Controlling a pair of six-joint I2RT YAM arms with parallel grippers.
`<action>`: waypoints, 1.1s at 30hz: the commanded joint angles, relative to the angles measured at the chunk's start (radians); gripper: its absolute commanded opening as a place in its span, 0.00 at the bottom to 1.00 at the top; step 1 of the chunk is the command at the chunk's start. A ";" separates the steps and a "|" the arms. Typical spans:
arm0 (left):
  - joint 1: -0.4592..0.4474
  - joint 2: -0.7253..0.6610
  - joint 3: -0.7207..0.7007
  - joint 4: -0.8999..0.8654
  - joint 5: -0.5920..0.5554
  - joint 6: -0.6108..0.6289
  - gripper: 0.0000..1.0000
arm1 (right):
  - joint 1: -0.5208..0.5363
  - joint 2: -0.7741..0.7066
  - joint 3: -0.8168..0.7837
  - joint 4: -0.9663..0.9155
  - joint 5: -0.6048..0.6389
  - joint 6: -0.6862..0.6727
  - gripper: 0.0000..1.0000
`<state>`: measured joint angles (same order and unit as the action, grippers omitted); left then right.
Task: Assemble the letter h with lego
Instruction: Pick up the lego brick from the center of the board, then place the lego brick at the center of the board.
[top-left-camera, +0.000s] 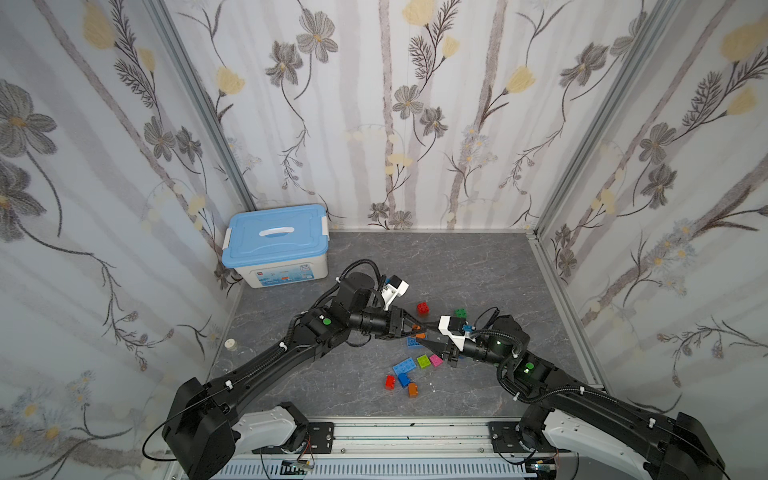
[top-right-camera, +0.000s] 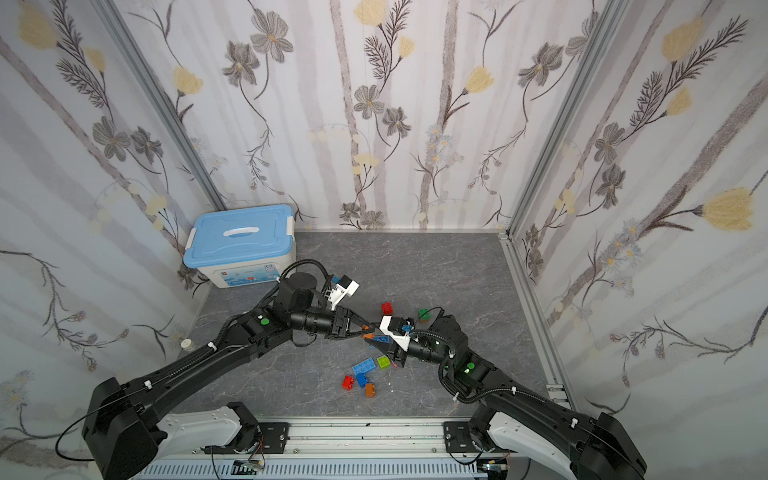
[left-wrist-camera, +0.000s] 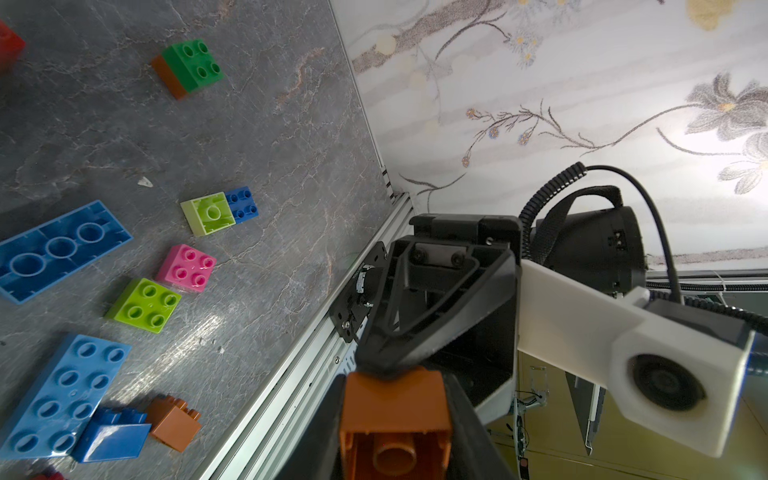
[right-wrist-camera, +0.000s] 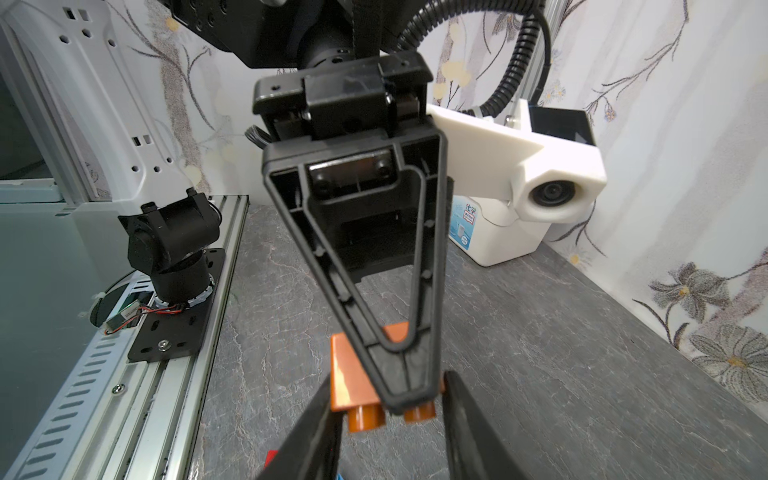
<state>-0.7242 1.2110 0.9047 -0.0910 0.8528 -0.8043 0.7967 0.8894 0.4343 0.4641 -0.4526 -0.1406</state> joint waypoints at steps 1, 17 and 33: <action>0.001 0.005 -0.011 0.057 0.044 -0.021 0.37 | -0.001 -0.004 0.002 0.065 0.005 -0.007 0.35; 0.191 -0.103 -0.106 -0.042 -0.199 0.014 1.00 | -0.004 0.115 0.119 -0.287 0.188 -0.044 0.27; 0.276 -0.184 -0.185 -0.410 -0.623 0.142 1.00 | -0.177 0.677 0.773 -1.292 0.467 0.045 0.28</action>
<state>-0.4500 1.0386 0.7273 -0.4473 0.2981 -0.6861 0.6300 1.5108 1.1606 -0.5842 -0.0647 -0.1101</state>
